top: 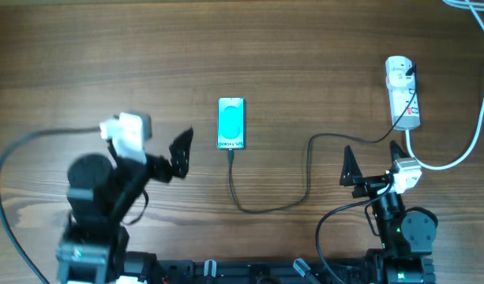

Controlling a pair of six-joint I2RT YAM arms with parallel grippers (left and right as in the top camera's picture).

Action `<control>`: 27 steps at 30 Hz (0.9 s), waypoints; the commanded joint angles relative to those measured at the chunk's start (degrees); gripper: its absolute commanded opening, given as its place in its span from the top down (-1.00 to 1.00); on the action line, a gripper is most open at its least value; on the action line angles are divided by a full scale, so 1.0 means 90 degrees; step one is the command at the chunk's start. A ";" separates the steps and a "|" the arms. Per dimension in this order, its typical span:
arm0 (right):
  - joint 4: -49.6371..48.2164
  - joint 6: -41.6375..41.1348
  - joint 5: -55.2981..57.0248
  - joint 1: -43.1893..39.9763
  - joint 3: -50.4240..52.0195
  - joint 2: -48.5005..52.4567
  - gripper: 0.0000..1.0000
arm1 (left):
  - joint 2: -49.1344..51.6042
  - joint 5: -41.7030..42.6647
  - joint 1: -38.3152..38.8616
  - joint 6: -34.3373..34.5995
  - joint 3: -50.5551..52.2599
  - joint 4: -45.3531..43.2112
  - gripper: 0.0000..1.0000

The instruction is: Plug charger to phone and switch on socket

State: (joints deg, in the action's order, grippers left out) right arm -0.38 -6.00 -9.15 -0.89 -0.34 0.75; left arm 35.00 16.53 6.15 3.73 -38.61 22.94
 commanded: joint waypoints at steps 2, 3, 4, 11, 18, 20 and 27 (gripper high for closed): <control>-0.0032 -0.0044 0.0019 0.0032 0.0005 -0.0061 -0.99 | -0.1132 -0.0131 -0.0019 -0.0223 0.1700 -0.1525 -1.00; -0.0032 -0.0044 0.0019 0.0032 0.0005 -0.0061 -0.99 | -0.1394 -0.0131 -0.0019 -0.0226 0.2038 -0.1838 -1.00; -0.0032 -0.0041 0.0019 0.0032 0.0005 -0.0061 -0.99 | -0.1600 -0.0134 -0.0019 -0.0226 0.2273 -0.2018 -1.00; -0.0032 -0.0041 0.0019 0.0032 0.0005 -0.0061 -0.99 | -0.3147 -0.0301 -0.0262 -0.0228 0.3502 -0.2344 -1.00; -0.0032 -0.0041 0.0017 0.0032 0.0005 -0.0061 -0.99 | -0.3871 -0.0299 -0.0537 -0.0393 0.4090 -0.2501 -1.00; -0.0032 -0.0044 0.0017 0.0032 0.0005 -0.0061 -1.00 | -0.3871 -0.0306 -0.0537 -0.0396 0.4172 -0.2603 -1.00; -0.0032 -0.0041 0.0017 0.0032 0.0005 -0.0061 -0.99 | -0.3871 -0.0352 -0.0537 -0.0899 0.4252 -0.2737 -1.00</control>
State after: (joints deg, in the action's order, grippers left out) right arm -0.40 -6.00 -9.13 -0.89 -0.34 0.73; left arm 0.82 14.37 1.74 -0.08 -0.95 -1.37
